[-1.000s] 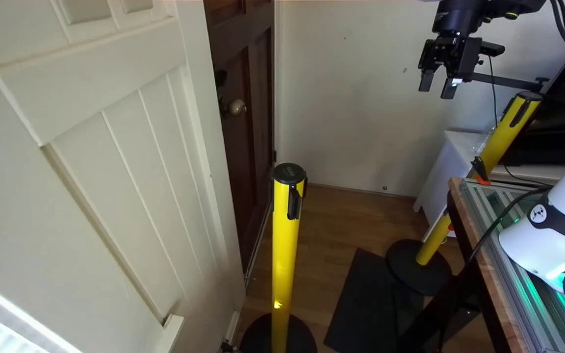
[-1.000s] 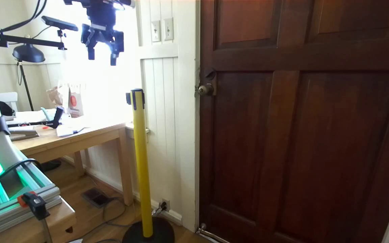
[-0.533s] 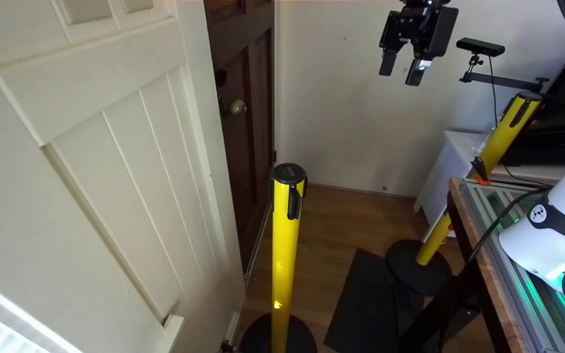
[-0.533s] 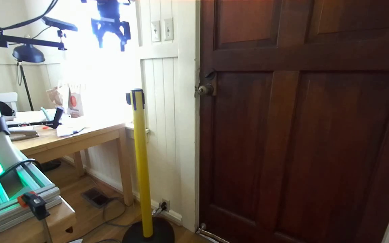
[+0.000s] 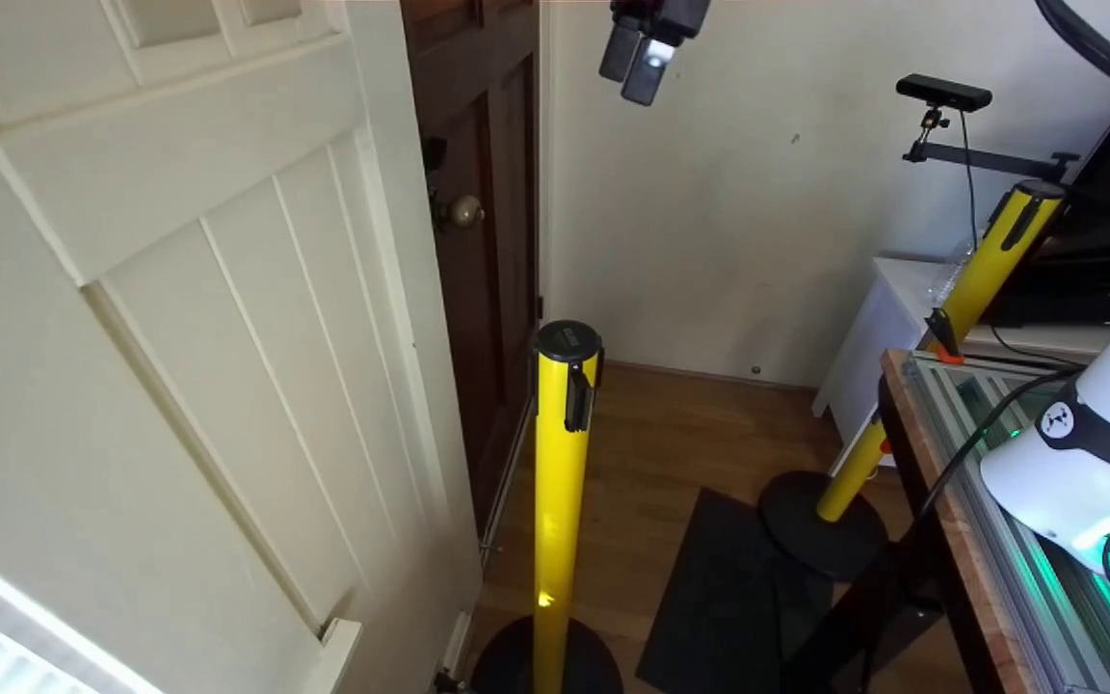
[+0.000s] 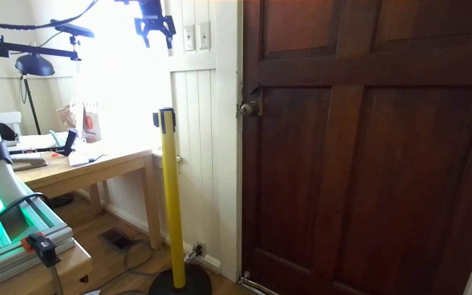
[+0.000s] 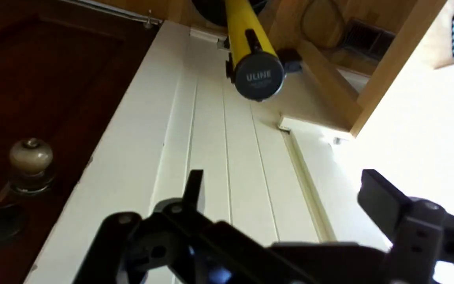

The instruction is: Turn off the light

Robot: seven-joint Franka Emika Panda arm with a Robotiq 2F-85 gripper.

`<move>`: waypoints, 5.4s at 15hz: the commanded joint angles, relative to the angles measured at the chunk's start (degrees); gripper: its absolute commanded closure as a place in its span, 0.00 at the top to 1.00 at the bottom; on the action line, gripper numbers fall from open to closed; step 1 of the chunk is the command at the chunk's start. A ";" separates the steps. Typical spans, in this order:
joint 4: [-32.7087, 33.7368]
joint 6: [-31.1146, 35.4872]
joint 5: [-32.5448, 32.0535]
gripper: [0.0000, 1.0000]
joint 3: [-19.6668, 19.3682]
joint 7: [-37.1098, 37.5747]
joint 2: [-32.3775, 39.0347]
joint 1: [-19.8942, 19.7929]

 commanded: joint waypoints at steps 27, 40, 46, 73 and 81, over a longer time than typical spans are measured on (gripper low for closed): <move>35.10 6.29 -5.49 1.00 9.01 27.34 26.09 0.35; 46.18 6.49 -13.93 0.72 8.23 33.23 33.80 3.71; 50.78 5.99 -14.26 0.74 7.27 34.94 36.50 3.97; 46.13 3.18 -16.37 0.02 6.86 35.32 37.69 4.09; 45.09 -3.44 -14.54 0.52 7.49 35.11 35.86 3.90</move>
